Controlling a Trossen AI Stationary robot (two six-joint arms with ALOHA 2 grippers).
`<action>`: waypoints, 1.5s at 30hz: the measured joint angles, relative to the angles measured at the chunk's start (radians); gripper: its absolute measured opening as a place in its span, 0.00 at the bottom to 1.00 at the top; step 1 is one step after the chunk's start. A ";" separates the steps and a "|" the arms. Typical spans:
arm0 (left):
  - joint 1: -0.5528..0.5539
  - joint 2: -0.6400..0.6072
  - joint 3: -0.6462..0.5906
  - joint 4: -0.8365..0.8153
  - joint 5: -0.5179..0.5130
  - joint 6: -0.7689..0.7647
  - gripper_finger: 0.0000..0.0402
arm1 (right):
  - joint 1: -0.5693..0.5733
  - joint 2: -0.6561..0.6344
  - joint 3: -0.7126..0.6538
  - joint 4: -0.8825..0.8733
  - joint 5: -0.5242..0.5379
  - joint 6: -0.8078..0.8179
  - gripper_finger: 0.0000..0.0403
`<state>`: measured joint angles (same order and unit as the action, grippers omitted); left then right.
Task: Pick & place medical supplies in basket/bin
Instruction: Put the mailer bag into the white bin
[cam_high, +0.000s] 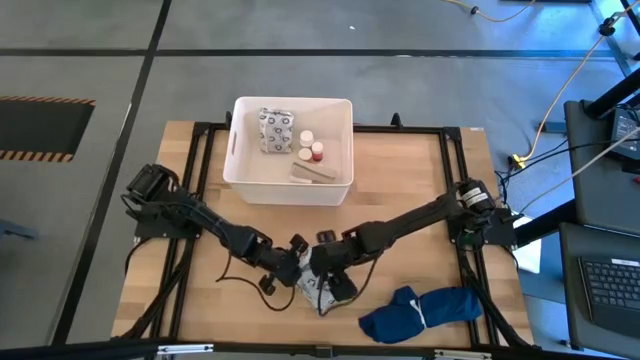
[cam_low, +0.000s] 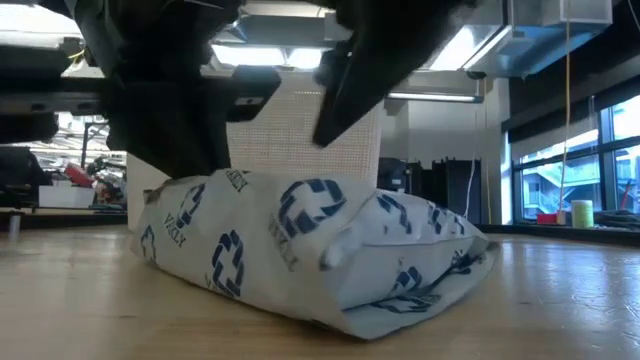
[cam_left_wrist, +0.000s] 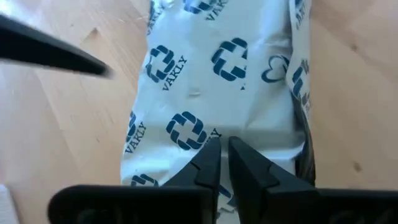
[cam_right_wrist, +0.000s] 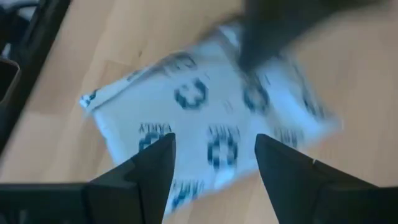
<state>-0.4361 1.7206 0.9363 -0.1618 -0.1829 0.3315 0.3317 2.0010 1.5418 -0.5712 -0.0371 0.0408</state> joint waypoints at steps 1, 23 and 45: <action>0.000 0.006 0.002 0.002 0.003 -0.019 0.06 | 0.004 -0.011 0.001 -0.026 0.002 0.065 0.56; -0.006 0.007 0.009 -0.197 0.161 -0.850 0.01 | 0.123 -0.067 -0.212 0.084 0.017 1.341 0.56; 0.007 0.002 -0.009 -0.187 0.256 -0.790 0.00 | 0.123 -0.122 -0.840 1.107 0.266 1.656 0.56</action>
<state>-0.4288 1.7229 0.9276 -0.3492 0.0730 -0.4586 0.4549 1.8793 0.7016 0.5356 0.2294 1.6966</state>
